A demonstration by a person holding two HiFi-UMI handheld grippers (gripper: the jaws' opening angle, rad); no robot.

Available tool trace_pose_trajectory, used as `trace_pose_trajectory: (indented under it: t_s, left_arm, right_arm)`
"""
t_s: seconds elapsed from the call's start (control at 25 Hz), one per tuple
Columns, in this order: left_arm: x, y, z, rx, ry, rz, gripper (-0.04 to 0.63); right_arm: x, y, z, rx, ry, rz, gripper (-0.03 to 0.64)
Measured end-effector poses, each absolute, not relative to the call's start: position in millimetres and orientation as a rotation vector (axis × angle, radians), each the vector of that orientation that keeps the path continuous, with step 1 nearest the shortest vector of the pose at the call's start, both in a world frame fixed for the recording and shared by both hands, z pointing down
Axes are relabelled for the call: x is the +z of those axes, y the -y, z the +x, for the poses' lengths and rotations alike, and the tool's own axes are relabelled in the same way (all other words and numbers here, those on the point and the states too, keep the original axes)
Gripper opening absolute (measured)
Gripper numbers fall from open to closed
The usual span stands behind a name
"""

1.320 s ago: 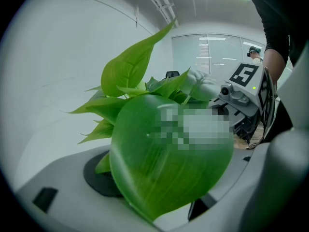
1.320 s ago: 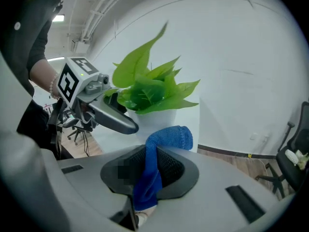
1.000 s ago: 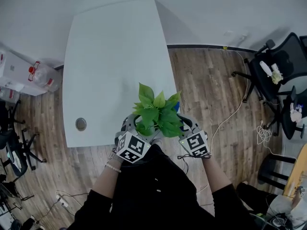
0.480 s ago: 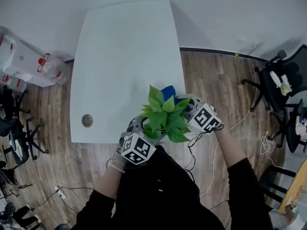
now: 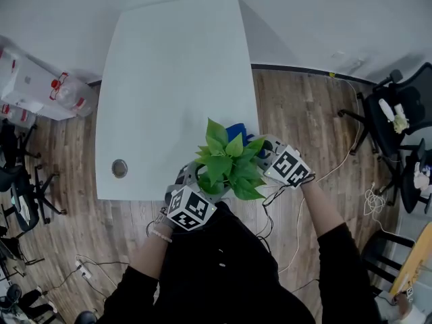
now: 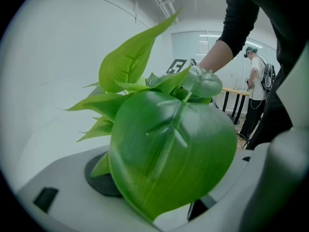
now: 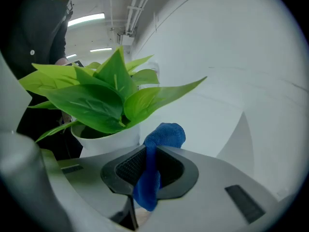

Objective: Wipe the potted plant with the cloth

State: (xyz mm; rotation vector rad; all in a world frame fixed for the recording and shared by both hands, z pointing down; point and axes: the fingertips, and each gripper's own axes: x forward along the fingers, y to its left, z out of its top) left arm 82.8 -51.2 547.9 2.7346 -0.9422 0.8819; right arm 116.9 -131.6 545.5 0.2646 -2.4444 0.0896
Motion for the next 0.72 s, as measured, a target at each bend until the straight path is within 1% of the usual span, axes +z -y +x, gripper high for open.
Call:
trace_pose_trajectory:
  t_s: [0.28, 0.72]
  left_arm:
    - [552, 51, 83, 0.869, 0.927, 2.714, 0.370]
    - [553, 52, 83, 0.872, 0.866, 2.741, 0.365]
  right_arm:
    - [546, 108, 137, 0.172, 2.447, 0.488, 0.087]
    - [546, 65, 146, 0.191, 2.303, 0.844, 0.087]
